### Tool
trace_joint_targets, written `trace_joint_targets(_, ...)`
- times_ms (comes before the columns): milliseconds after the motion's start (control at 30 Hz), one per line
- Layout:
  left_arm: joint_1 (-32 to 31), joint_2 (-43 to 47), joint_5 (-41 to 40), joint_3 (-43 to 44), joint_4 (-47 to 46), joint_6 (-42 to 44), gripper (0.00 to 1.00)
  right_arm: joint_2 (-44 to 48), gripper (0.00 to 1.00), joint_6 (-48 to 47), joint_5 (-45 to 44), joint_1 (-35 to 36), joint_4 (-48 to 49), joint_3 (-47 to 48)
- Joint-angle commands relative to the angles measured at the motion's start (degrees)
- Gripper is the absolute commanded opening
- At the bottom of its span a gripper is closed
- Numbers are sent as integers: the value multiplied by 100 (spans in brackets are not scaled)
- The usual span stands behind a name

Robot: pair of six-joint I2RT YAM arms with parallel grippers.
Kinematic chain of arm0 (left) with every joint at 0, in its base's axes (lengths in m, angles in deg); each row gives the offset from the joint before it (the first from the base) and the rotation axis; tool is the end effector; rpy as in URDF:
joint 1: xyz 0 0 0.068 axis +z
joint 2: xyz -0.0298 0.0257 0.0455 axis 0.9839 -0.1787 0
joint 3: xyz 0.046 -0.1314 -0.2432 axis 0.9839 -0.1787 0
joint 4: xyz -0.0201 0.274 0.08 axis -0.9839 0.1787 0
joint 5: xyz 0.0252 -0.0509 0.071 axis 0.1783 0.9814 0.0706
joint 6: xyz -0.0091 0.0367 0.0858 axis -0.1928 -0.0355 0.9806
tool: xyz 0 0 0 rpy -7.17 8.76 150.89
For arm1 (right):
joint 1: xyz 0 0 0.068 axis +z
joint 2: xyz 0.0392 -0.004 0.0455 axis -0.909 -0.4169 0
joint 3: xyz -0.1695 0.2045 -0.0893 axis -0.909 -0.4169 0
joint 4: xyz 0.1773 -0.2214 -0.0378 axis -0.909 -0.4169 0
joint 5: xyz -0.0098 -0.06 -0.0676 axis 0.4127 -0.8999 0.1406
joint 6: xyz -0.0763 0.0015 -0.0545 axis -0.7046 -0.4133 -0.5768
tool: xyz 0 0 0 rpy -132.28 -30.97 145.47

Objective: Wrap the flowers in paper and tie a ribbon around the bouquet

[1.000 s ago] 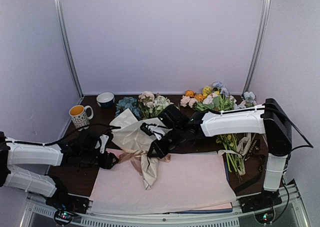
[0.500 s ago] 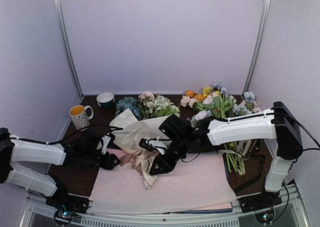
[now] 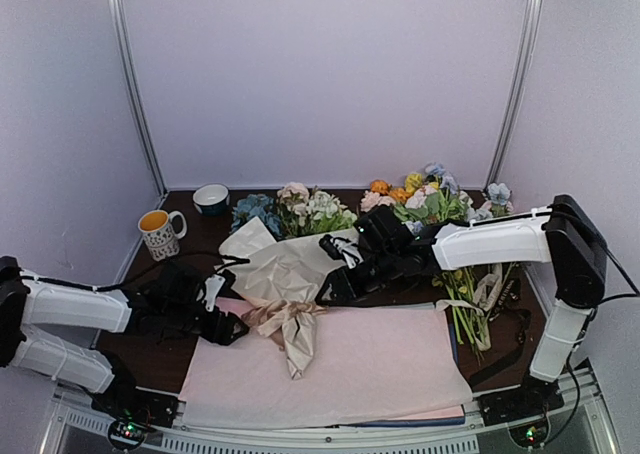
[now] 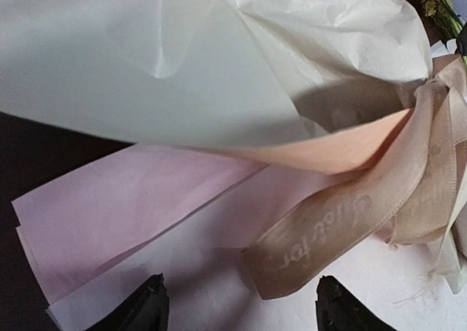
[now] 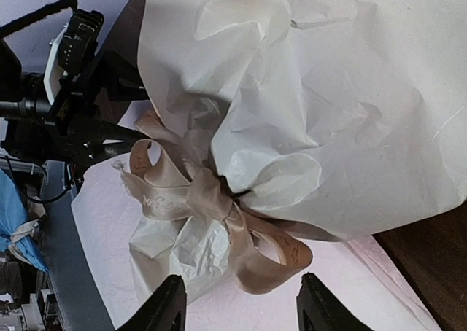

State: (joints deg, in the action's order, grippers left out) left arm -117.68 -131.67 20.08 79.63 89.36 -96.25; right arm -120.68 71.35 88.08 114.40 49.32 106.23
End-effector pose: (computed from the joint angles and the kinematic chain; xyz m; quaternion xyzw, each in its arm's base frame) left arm 0.1902 -0.1662 0.0893 0.1417 0.9179 -0.2531 0.2706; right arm 0.2460 0.3551 0.1687 -0.3085 0.8421 0.4237 0.1270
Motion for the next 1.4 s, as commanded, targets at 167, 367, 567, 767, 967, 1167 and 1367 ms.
trace_joint_targets(167,31,-662,661,150,-637,123,66,-682,47,501,-127,45,263,275)
trace_joint_targets(367,29,-656,478,233,-591,189,15,-776,15,599,59,37,440,236)
trace_joint_targets(567,35,-449,-240,419,-221,246,0,-772,0,562,98,-5,408,41)
trace_joint_targets(767,193,-751,-800,565,161,84,0,-553,0,533,-72,-53,440,-533)
trace_joint_targets(967,214,-1114,-840,539,213,-70,0,-422,0,562,-75,-129,589,-940)
trace_joint_targets(1167,220,-1106,-891,557,269,-41,0,-456,0,529,-80,-140,577,-907)
trace_joint_targets(1367,219,-765,-448,564,114,244,11,-331,7,472,-15,-146,505,-800)
